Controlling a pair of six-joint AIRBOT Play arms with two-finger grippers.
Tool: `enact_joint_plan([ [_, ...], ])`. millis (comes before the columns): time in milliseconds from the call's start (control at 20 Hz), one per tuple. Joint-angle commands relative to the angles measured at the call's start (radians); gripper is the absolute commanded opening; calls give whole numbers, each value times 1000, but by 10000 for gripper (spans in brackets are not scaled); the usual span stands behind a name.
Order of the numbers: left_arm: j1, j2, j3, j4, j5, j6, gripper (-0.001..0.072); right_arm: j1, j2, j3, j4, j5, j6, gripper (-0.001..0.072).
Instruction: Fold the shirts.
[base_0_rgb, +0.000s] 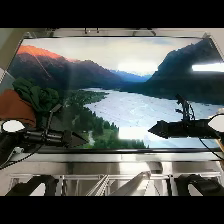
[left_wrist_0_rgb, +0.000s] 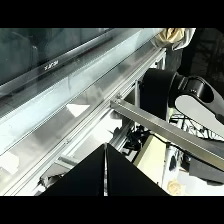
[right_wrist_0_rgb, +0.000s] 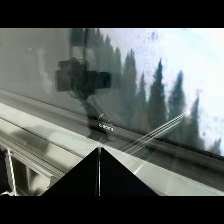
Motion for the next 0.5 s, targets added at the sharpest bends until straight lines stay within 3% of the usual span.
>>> enact_joint_plan([
  [0,1,-1,1,1,1,0,29,1,1,0,0,-1,0,22],
  [200,31,-1,66,33,-26,-7,2,1,1,0,0,-1,0,22],
  [350,190,-2,309,179,-15,-119,6,1,1,0,0,-1,0,22],
  [400,263,-2,407,245,8,-143,242,1,1,0,0,-1,0,23],
  [450,327,-2,486,298,51,-181,377,1,1,0,0,-1,0,22],
])
